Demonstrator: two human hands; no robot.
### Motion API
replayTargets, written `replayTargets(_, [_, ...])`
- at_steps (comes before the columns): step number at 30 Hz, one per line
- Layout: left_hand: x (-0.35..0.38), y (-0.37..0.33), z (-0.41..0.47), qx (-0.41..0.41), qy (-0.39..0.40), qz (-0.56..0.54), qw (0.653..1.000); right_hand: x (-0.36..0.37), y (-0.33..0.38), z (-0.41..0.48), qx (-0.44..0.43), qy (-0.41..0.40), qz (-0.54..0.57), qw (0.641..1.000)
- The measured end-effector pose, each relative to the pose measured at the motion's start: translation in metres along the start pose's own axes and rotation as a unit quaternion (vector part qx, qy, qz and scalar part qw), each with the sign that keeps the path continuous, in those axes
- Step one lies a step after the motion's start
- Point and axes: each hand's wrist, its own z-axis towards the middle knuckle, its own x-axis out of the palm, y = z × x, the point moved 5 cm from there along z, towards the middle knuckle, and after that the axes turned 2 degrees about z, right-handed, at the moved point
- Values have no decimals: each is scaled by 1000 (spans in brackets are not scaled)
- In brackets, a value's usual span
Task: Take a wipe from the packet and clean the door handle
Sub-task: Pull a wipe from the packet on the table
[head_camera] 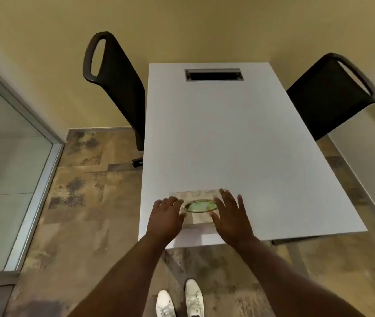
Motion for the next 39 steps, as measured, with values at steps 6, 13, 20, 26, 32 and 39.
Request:
replayTargets(6, [30, -26, 21, -1, 45, 0, 999, 17, -2, 5, 40, 13, 35, 999])
replayTargets(13, [51, -44, 43, -38, 26, -37, 998, 36, -1, 15, 76, 4, 96, 992])
replayTargets(20, [52, -49, 51, -46, -4, -61, 997, 33, -6, 18, 84, -18, 143, 986])
replayTargets(26, [34, -47, 52, -21, -13, -96, 995, 25, -8, 19, 87, -18, 166, 982])
replayTargets(32, [9, -48, 48, -5, -30, -131, 991, 12, 0, 24, 51, -42, 166, 984])
replayTargets(39, [-22, -40, 34, -12, -30, -175, 984, -11, 12, 34, 29, -62, 229, 971])
